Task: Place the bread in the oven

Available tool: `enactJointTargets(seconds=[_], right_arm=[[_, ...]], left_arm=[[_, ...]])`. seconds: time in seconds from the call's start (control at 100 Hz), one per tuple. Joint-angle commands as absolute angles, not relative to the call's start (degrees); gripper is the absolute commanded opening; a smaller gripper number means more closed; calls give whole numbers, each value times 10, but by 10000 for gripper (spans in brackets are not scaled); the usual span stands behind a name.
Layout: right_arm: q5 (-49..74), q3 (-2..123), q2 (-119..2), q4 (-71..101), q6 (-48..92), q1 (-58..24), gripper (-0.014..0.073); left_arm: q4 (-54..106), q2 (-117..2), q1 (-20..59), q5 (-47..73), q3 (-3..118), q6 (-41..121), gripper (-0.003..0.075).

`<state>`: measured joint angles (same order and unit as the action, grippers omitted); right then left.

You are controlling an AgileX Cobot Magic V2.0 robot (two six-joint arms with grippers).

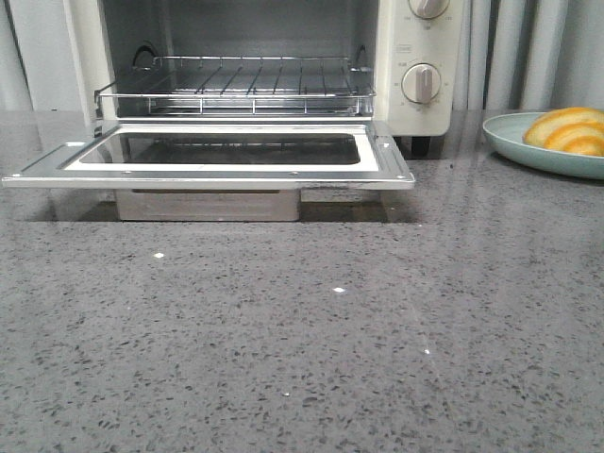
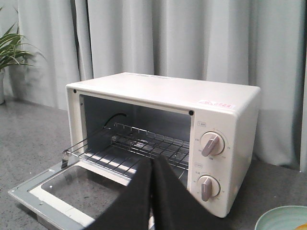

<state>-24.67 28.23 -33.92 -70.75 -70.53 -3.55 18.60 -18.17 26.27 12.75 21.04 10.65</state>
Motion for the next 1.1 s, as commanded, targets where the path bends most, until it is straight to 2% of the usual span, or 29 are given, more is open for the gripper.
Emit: enactJointTargets(seconds=[0.0, 0.43, 0.89, 0.94, 1.02, 1.09], right_arm=[[-250, 306, -342, -696, -708, -36, -48], [-240, 306, -342, -703, -708, -36, -48], [-238, 307, -342, -840, -708, -36, -48], [-232, 306, -342, -910, -745, -38, -48], [-178, 307, -342, -1071, -932, -45, -48], [-97, 302, -342, -1071, -1026, -51, -48]], left_arm=[[195, -185, 261, 85, 227, 105, -22], [195, -185, 261, 85, 227, 105, -21], [195, -185, 261, 85, 227, 105, -22], [195, -185, 261, 85, 227, 105, -21], [195, -185, 261, 85, 227, 105, -22], [195, -185, 261, 85, 227, 105, -21]])
